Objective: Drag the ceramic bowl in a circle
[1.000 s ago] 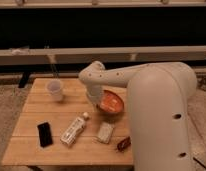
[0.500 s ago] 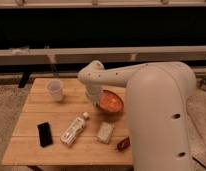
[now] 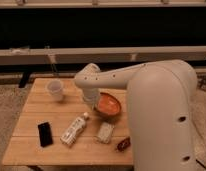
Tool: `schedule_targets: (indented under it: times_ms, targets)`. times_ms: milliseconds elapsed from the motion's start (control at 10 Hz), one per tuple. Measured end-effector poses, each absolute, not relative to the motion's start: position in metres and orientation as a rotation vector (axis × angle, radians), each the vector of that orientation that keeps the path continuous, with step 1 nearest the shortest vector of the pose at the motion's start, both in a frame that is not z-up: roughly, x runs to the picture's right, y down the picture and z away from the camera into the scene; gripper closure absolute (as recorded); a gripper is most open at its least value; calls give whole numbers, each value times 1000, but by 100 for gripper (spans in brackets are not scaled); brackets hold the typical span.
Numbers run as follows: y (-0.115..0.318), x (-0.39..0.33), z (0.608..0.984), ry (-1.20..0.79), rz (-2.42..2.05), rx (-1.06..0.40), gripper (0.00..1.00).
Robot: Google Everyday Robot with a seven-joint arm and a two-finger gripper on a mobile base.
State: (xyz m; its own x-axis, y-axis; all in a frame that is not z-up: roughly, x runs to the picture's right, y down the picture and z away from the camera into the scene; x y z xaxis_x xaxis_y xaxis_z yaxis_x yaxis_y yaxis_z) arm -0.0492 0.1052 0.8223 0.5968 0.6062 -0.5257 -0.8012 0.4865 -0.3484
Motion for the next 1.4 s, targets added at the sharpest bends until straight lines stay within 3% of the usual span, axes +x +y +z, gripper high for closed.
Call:
schedule_targets:
  times_ms: [900,1400]
  targets:
    - [86,-45,837,364,829,-583,100]
    - [105,-22,821,383,807,-583,100]
